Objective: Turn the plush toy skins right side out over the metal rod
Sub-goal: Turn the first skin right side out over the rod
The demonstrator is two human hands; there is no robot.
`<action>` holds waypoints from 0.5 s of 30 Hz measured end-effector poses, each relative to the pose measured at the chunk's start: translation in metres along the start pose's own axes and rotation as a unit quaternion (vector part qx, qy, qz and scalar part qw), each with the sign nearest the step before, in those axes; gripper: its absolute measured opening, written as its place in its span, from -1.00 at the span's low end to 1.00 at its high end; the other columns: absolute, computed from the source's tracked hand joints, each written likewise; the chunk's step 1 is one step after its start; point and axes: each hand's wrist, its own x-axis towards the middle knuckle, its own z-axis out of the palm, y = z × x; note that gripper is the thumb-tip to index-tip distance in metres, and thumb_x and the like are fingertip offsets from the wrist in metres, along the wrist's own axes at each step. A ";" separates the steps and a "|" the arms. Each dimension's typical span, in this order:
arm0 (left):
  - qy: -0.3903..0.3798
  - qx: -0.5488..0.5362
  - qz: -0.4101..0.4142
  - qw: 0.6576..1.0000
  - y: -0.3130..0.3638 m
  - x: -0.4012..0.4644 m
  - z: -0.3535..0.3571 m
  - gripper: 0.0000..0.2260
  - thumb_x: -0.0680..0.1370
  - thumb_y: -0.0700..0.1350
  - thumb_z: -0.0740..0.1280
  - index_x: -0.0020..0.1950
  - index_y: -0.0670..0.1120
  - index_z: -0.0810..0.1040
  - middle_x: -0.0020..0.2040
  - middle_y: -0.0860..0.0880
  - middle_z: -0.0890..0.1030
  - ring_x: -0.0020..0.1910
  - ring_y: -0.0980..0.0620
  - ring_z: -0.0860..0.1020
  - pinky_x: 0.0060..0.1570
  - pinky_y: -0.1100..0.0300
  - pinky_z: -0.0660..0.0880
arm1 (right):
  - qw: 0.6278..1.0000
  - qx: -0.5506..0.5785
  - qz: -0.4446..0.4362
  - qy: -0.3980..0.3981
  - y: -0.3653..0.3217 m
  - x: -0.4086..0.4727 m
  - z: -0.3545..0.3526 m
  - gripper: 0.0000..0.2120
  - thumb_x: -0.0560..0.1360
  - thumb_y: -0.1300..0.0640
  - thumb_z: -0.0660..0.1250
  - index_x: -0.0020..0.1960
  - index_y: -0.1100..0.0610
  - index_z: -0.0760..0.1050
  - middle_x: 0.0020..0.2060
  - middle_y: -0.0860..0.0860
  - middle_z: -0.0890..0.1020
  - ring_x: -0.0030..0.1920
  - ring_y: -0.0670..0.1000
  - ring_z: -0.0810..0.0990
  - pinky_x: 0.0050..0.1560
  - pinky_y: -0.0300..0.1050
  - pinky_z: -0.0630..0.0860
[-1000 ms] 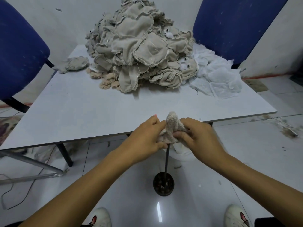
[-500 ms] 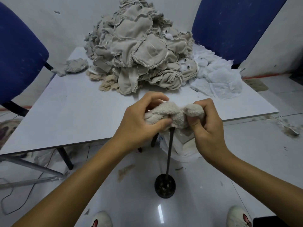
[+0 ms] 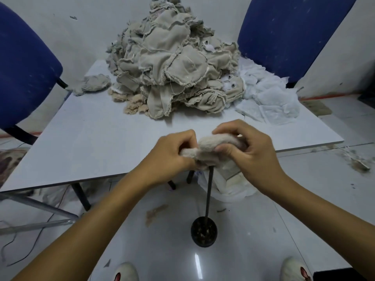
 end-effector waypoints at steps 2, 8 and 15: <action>-0.091 0.080 -0.053 0.991 -0.001 -0.003 0.003 -0.68 0.34 0.08 0.43 0.03 0.01 0.48 -0.17 0.03 0.58 -0.20 -0.04 0.55 -0.26 -0.01 0.51 | 0.996 -0.034 0.010 -0.076 0.002 0.001 0.003 -0.74 0.42 0.06 0.51 0.09 -0.09 0.59 -0.04 -0.16 0.62 0.01 -0.08 0.59 0.01 -0.24 0.48; 0.020 0.066 0.043 0.997 0.004 -0.003 0.019 -0.53 0.38 0.12 0.45 0.27 0.11 0.51 0.09 0.13 0.54 0.06 0.17 0.52 -0.06 0.30 0.46 | 0.995 -0.008 0.014 -0.100 0.012 -0.004 0.003 -0.46 0.39 -0.15 0.47 0.34 -0.22 0.42 0.03 -0.22 0.53 0.11 -0.06 0.54 0.12 -0.25 0.44; 0.163 -0.049 0.131 0.977 0.002 -0.009 0.027 -0.78 0.42 -0.32 0.45 -0.08 -0.01 0.65 -0.16 0.10 0.66 -0.17 0.13 0.61 -0.16 0.22 0.54 | 0.993 -0.014 0.020 -0.115 0.023 -0.011 -0.012 -0.47 0.38 0.02 0.54 0.25 -0.12 0.38 0.09 -0.18 0.54 0.14 -0.20 0.54 0.10 -0.34 0.43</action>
